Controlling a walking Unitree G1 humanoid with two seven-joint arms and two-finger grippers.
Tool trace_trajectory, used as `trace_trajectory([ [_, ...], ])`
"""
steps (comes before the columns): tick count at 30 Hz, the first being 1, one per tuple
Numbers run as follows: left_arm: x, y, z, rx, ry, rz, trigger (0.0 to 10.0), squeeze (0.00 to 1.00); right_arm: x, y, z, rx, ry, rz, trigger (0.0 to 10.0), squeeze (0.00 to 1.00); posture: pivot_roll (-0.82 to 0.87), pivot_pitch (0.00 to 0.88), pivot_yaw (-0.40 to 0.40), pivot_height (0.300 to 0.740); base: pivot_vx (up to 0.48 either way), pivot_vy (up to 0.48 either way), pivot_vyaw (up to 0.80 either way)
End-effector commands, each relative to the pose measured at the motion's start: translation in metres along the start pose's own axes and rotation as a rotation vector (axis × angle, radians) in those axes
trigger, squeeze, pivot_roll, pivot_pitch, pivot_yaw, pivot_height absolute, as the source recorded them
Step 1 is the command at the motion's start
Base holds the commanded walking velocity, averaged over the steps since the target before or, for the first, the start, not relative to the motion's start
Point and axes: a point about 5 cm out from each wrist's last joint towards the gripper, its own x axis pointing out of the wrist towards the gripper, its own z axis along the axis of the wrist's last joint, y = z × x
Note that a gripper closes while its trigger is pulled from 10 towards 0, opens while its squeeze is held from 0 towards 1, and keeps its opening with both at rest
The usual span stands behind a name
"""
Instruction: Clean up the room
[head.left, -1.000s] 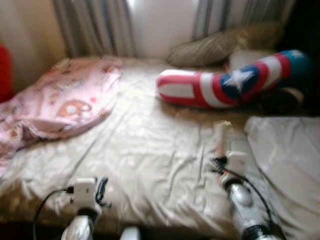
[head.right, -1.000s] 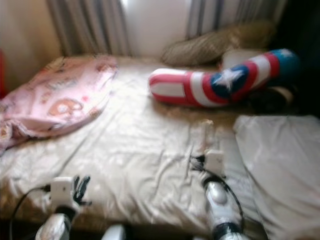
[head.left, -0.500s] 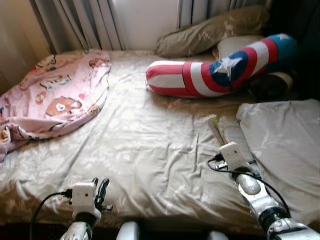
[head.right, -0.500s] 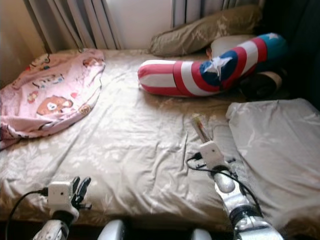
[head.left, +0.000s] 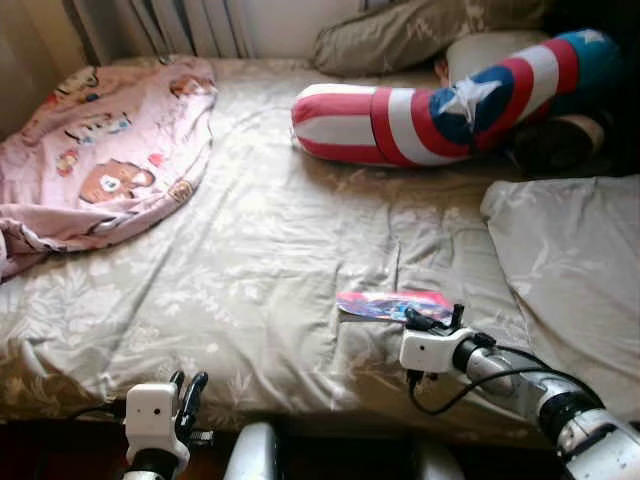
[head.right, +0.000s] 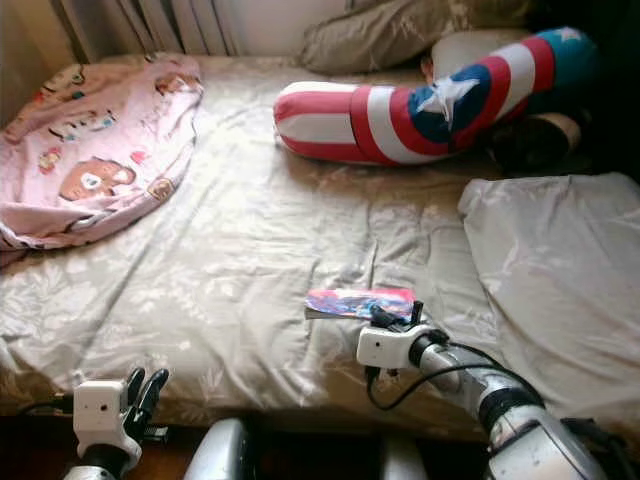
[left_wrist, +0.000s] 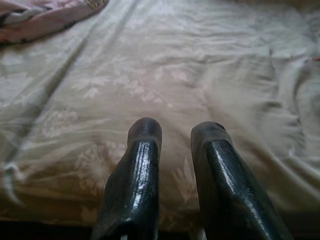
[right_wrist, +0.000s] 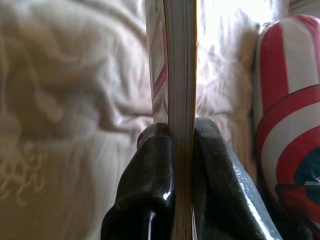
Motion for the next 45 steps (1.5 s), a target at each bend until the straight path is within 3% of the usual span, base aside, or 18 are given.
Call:
trace_trajectory([
  [1,-0.005,0.000,0.001,0.005,0.020,-0.004,10.0,0.00,0.002,-0.002,0.002,-0.054,0.000,-0.017,10.0,0.00,0.15,0.235,0.049,0.625,0.000,0.000,0.00],
  [7,-0.010,-0.002,0.006,0.009,0.030,-0.015,10.0,0.00,0.003,-0.001,0.005,-0.052,-0.012,-0.037,10.0,0.00,0.15,0.257,0.051,0.625,0.000,0.000,0.00],
  [13,-0.019,0.000,0.008,0.015,0.056,-0.014,10.0,0.00,0.005,0.015,0.013,-0.108,-0.040,0.010,10.0,0.00,0.18,0.283,0.056,0.625,0.000,0.000,0.00],
  [23,-0.027,0.003,0.008,0.022,0.084,-0.012,10.0,0.00,0.003,0.029,0.007,-0.046,0.054,0.064,10.0,0.00,0.19,0.295,0.062,0.625,0.000,0.000,0.00],
  [37,-0.027,0.003,0.009,0.028,0.102,-0.016,10.0,0.00,0.001,0.037,0.005,0.046,0.095,0.104,10.0,0.00,0.19,0.300,0.067,0.625,0.000,0.000,0.00],
  [38,-0.027,0.003,0.009,0.028,0.103,-0.016,10.0,0.00,0.001,0.038,0.005,0.052,0.094,0.110,10.0,0.14,0.19,0.302,0.068,0.625,0.000,0.000,0.00],
  [39,-0.028,0.003,0.009,0.027,0.103,-0.016,10.0,0.00,0.001,0.039,0.005,0.057,0.094,0.115,10.0,0.14,0.19,0.302,0.068,0.625,0.000,0.000,0.00],
  [40,-0.028,0.003,0.009,0.027,0.104,-0.016,10.0,0.00,0.001,0.039,0.005,0.057,0.093,0.117,10.0,0.41,0.19,0.302,0.068,0.625,0.000,0.000,0.00],
  [42,-0.028,0.003,0.009,0.028,0.106,-0.017,10.0,0.00,0.001,0.041,0.006,0.066,0.095,0.127,10.0,0.50,0.19,0.302,0.068,0.625,0.000,0.000,0.00],
  [43,-0.028,0.002,0.009,0.029,0.109,-0.020,10.0,0.00,0.001,0.042,0.006,0.073,0.096,0.139,10.0,0.97,0.19,0.302,0.068,0.625,0.000,0.000,0.00],
  [45,-0.029,0.002,0.008,0.029,0.112,-0.020,10.0,0.00,0.000,0.044,0.006,0.059,0.096,0.152,10.0,0.95,0.19,0.304,0.066,0.625,0.000,0.000,0.00],
])
